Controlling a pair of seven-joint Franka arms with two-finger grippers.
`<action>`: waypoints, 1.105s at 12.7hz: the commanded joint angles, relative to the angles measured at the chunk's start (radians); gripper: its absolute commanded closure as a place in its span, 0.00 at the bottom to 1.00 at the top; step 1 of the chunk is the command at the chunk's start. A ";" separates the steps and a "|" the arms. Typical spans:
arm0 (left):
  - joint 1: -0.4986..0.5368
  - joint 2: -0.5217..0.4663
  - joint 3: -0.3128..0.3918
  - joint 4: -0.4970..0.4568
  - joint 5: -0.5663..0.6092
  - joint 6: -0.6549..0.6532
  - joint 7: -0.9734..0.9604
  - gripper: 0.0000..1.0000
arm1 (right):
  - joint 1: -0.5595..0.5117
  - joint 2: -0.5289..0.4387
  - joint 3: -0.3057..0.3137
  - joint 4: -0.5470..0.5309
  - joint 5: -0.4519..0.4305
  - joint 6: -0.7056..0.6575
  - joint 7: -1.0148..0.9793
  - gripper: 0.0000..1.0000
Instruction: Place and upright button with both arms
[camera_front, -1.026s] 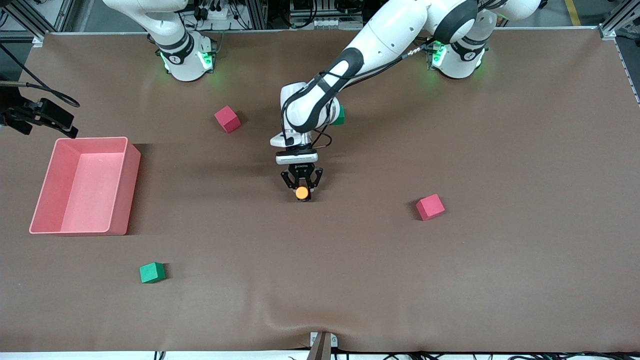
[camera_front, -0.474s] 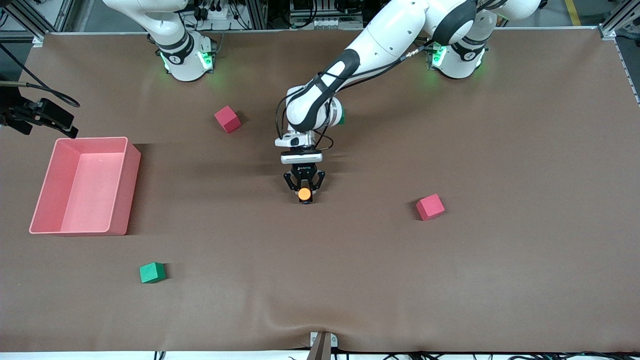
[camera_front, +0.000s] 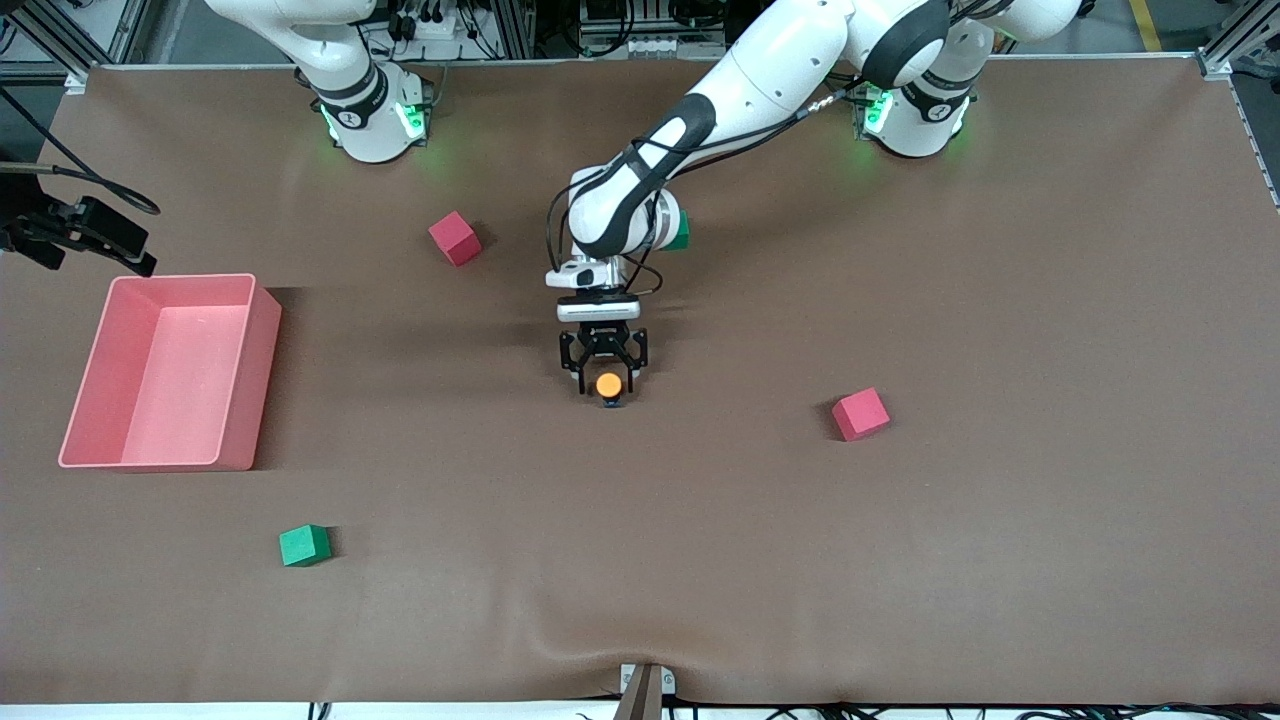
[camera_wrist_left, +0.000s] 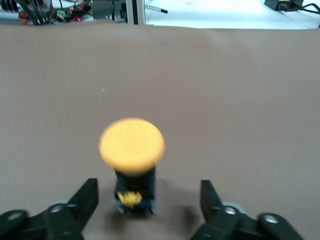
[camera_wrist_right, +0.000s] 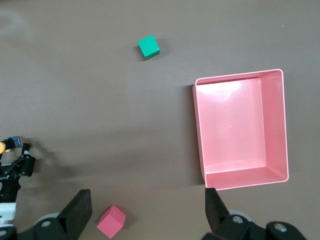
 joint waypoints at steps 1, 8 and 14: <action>-0.035 0.002 -0.020 0.042 -0.130 -0.008 -0.034 0.00 | -0.027 -0.026 0.021 -0.028 -0.001 0.004 -0.014 0.00; -0.040 -0.168 -0.128 0.019 -0.800 -0.187 0.323 0.00 | -0.029 -0.024 0.021 -0.026 -0.001 0.004 -0.013 0.00; 0.113 -0.476 -0.122 0.017 -1.213 -0.345 0.692 0.00 | -0.035 -0.026 0.021 -0.026 0.013 0.002 -0.014 0.00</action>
